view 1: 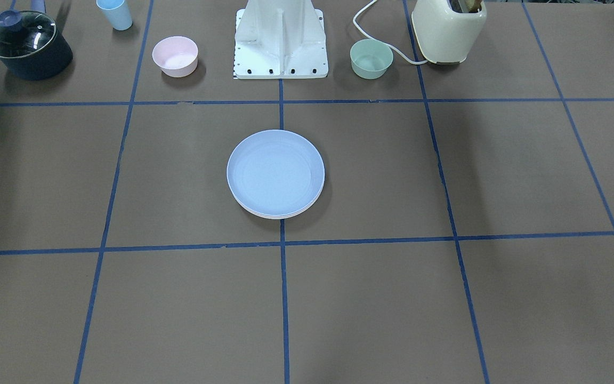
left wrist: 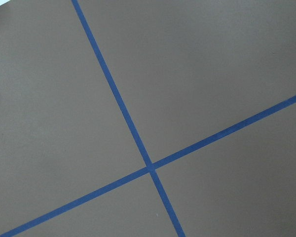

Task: Stack three plates with pink and blue

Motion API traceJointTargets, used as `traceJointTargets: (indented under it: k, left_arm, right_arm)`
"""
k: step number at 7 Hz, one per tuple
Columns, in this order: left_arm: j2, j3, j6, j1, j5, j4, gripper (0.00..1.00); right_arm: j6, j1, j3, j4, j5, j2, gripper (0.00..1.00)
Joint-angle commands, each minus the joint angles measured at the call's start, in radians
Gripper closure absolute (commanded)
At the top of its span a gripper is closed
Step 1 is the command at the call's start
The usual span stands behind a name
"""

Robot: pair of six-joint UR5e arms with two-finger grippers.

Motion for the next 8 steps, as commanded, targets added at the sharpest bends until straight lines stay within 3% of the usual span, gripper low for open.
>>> traceJointTargets:
  k: [1,3,8]
  left_arm:
    - [0.003,0.040,-0.007,-0.001,0.014,0.001,0.00]
    - [0.004,0.046,-0.005,0.000,0.050,0.057,0.00]
    - [0.003,0.020,0.001,-0.014,0.008,0.217,0.00]
  right_arm:
    - [0.044,0.006,-0.018,0.001,-0.004,0.003,0.00]
    - [0.086,0.024,-0.031,-0.001,-0.004,-0.006,0.00]
    - [0.229,0.045,-0.006,-0.003,0.096,-0.038,0.00]
